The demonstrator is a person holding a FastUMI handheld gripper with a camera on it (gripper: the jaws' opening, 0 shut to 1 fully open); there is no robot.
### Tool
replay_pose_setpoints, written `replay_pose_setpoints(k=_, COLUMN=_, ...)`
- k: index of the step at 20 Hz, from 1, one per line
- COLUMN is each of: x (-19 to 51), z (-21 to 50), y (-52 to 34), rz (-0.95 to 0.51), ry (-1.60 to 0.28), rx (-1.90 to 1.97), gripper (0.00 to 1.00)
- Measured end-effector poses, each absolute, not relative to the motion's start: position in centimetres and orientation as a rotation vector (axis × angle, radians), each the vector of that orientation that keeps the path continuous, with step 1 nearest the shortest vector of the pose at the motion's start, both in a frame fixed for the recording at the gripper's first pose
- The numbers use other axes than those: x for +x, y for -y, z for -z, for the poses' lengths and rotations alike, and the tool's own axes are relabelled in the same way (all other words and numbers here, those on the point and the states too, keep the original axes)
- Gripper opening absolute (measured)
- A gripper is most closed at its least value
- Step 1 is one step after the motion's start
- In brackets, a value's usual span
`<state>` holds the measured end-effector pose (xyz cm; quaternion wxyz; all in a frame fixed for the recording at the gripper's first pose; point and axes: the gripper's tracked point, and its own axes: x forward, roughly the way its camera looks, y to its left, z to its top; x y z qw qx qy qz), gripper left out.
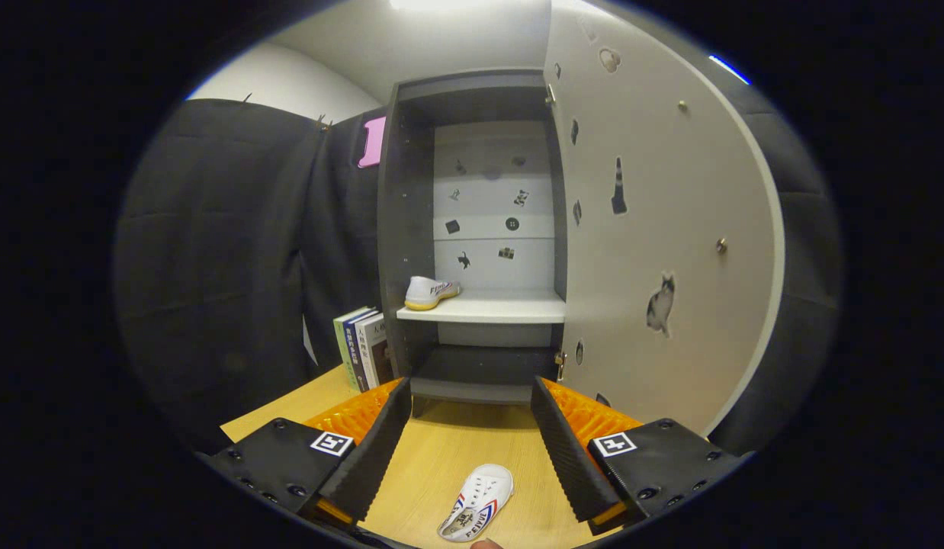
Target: Open the shoe cabinet door, grab the shoes and put them into the shoe cabinet, then close the shoe cabinet door.
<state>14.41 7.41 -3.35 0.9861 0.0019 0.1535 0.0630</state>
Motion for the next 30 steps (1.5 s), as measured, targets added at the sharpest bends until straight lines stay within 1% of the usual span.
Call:
replay_pose_setpoints(k=6, x=15.2, z=10.2, y=-9.0, rz=-0.165, ry=-0.413, rx=0.026, gripper=0.98)
replay_pose_setpoints(k=9, x=15.5, z=15.3, y=-9.3, rz=-0.169, ry=-0.497, rx=0.008, gripper=0.98)
replay_pose_setpoints(k=13, x=15.0, z=20.2, y=-9.3, rz=-0.164, ry=-0.597, rx=-0.007, gripper=0.98)
replay_pose_setpoints(k=18, x=13.5, z=26.3, y=-9.7, rz=-0.182, ry=-0.767, rx=-0.036, gripper=0.99)
replay_pose_setpoints(k=27, x=12.3, z=31.8, y=-10.3, rz=-0.200, ry=-0.988, rx=-0.044, gripper=0.98)
replay_pose_setpoints(k=29, x=12.0, z=32.8, y=-10.5, rz=-0.191, ry=-1.041, rx=-0.029, gripper=0.94)
replay_pose_setpoints(k=30, x=12.1, z=33.1, y=-10.3, rz=-0.186, ry=-1.040, rx=-0.033, gripper=0.94)
